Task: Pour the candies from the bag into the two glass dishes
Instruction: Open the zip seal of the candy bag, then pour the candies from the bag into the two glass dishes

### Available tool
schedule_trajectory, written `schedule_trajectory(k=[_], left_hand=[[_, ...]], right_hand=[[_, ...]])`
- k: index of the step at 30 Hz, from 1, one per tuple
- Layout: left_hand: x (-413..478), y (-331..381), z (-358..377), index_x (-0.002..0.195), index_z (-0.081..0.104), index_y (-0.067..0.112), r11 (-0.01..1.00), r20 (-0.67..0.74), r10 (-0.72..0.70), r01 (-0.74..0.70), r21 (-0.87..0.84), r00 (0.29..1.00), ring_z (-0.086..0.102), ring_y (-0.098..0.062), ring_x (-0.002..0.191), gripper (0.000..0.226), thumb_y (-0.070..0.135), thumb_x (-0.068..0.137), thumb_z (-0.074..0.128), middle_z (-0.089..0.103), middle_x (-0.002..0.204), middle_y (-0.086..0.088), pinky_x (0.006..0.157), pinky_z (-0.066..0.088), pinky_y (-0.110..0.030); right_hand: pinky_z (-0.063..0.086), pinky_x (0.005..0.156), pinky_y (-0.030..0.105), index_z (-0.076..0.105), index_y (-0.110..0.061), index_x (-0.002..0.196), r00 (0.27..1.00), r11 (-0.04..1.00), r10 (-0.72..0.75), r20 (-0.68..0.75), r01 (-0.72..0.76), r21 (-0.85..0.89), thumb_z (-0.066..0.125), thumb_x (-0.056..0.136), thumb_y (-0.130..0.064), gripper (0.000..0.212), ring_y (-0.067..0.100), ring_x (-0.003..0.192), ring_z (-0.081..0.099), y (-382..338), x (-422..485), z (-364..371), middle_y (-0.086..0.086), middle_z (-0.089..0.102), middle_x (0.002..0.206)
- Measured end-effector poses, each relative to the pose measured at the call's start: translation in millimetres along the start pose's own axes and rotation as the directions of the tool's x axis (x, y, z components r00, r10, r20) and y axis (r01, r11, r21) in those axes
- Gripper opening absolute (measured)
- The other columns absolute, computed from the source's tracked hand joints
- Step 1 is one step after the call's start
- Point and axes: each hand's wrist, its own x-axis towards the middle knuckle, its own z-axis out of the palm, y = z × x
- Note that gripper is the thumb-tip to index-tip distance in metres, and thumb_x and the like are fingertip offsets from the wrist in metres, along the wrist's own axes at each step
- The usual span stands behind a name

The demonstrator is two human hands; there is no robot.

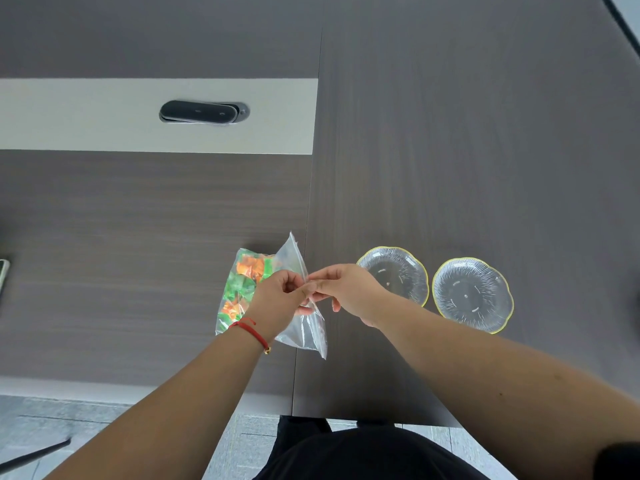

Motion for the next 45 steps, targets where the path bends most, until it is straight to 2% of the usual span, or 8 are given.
schedule_trajectory(k=[14,18,25,28,31,36,40,45], left_hand=[[3,13,-18,0.077,0.047,0.006,0.974,-0.188,0.001,0.041,0.221,0.982,0.056,-0.02,0.052,0.018,0.015,0.092,0.045,0.055,0.067,-0.007,0.061,0.047,-0.033],[-3,29,-25,0.079,0.043,0.01,0.574,-0.091,0.296,-0.1,0.813,0.951,0.054,-0.034,0.078,0.013,0.012,0.092,0.043,0.051,0.083,-0.01,0.068,0.043,-0.04],[-6,75,-20,0.098,0.053,0.006,0.244,0.257,0.293,-0.332,0.911,0.921,0.056,-0.035,0.091,0.015,0.007,0.084,0.047,0.058,0.1,-0.013,0.076,0.041,-0.038],[-6,91,-24,0.097,0.057,0.009,0.316,0.323,0.314,-0.419,0.851,0.893,0.055,-0.026,0.085,0.016,0.01,0.082,0.053,0.058,0.092,-0.006,0.068,0.036,-0.03],[1,94,-24,0.082,0.057,0.018,0.647,0.195,0.383,-0.413,0.641,0.903,0.053,-0.016,0.069,0.007,0.013,0.079,0.061,0.059,0.076,0.002,0.062,0.04,-0.025],[13,82,-19,0.08,0.056,0.022,0.93,0.015,0.331,-0.329,0.162,0.943,0.06,-0.014,0.065,0.013,0.02,0.08,0.069,0.062,0.074,0.003,0.066,0.049,-0.027],[16,19,-31,0.105,0.05,0.024,0.929,-0.046,0.243,-0.219,0.298,0.969,0.058,-0.014,0.097,0.039,0.037,0.074,0.07,0.059,0.102,0.005,0.091,0.048,-0.039],[-2,-90,-26,0.145,0.011,0.028,0.647,-0.186,-0.147,0.236,0.724,0.972,0.022,-0.03,0.138,0.109,0.048,0.062,0.078,0.019,0.151,-0.003,0.105,0.036,-0.051]], right_hand=[[0.053,0.055,0.031,0.052,-0.021,0.062,0.947,0.92,0.017,-0.32,-0.14,-0.365,0.048,0.087,-0.014,0.026,0.019,0.061,0.063,23,8,-35,0.002,0.064,0.066],[0.021,0.043,0.027,0.035,-0.021,0.057,0.949,0.673,-0.101,-0.299,-0.156,-0.723,0.044,0.09,-0.015,0.035,0.014,0.047,0.034,36,8,-49,-0.003,0.039,0.053],[0.038,0.056,0.03,0.055,-0.011,0.111,0.939,0.445,-0.245,-0.241,-0.112,-0.888,0.048,0.093,-0.016,0.019,0.024,0.088,0.061,53,8,-53,0.002,0.06,0.11],[0.038,0.063,0.032,0.055,-0.012,0.112,0.912,0.383,-0.333,-0.24,-0.102,-0.918,0.051,0.091,-0.015,0.022,0.026,0.096,0.061,45,2,-52,0.004,0.061,0.11],[0.046,0.078,0.037,0.06,-0.011,0.115,0.713,0.381,-0.694,-0.098,0.248,-0.891,0.058,0.081,-0.018,0.034,0.031,0.093,0.062,30,-18,-37,0.006,0.064,0.104],[0.049,0.084,0.033,0.055,-0.023,0.124,0.962,0.659,-0.259,0.084,0.239,-0.713,0.06,0.084,-0.053,0.05,0.02,0.091,0.061,12,-27,-9,-0.004,0.066,0.099],[0.035,0.057,0.032,0.064,-0.008,0.096,0.947,0.655,-0.32,0.018,0.235,-0.719,0.047,0.096,-0.026,0.025,0.025,0.073,0.058,-9,-22,-12,0.005,0.063,0.079],[0.052,0.074,0.034,0.068,-0.006,0.092,0.969,0.874,-0.245,0.006,0.224,-0.431,0.052,0.096,-0.029,0.029,0.023,0.075,0.063,-43,-19,-10,0.006,0.07,0.081]])
